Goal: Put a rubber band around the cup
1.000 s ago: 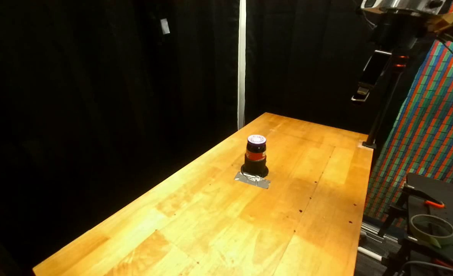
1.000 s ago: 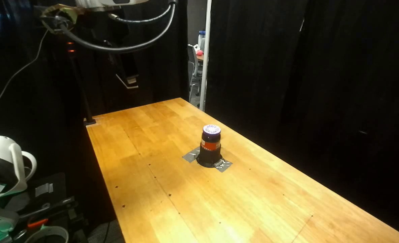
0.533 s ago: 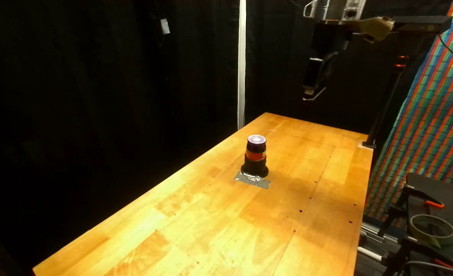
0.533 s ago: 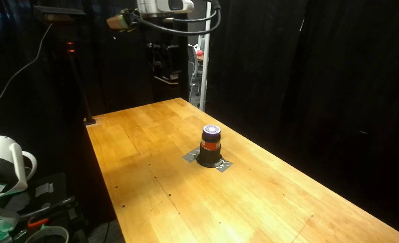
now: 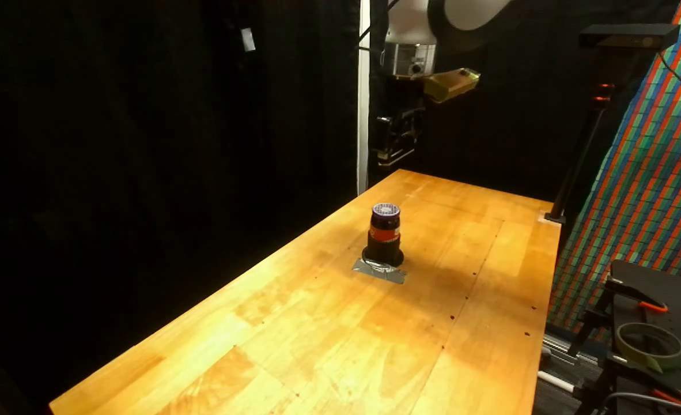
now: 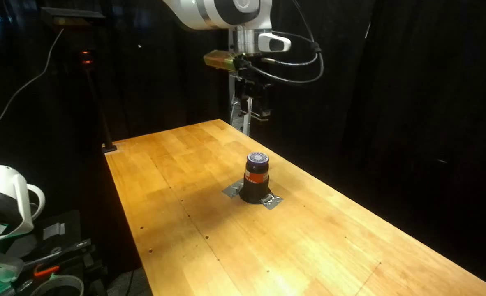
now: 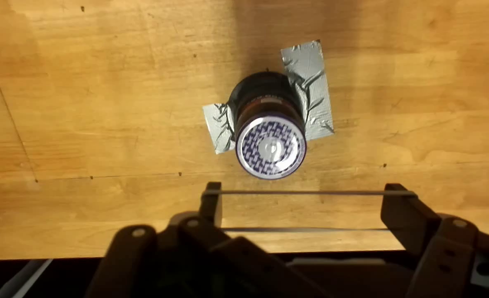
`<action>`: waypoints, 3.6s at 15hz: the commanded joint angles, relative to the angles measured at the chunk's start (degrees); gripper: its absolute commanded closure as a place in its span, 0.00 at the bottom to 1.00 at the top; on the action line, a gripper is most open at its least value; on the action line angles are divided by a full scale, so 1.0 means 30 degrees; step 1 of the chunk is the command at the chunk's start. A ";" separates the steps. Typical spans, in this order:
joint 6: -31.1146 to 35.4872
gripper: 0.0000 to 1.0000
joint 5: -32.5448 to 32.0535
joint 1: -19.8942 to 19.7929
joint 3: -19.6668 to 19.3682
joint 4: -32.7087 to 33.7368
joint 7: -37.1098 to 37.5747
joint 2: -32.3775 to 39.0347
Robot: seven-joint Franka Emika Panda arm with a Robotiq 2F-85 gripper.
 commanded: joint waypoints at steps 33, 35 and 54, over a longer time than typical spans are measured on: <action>-0.2380 0.00 0.2554 0.0287 -0.1931 0.6280 -0.0222 0.7256; -0.2495 0.00 0.2743 0.0274 -0.1842 0.5907 -0.0224 0.7130; 0.5006 0.25 0.3692 0.0877 -0.1832 -0.4103 0.1359 0.2390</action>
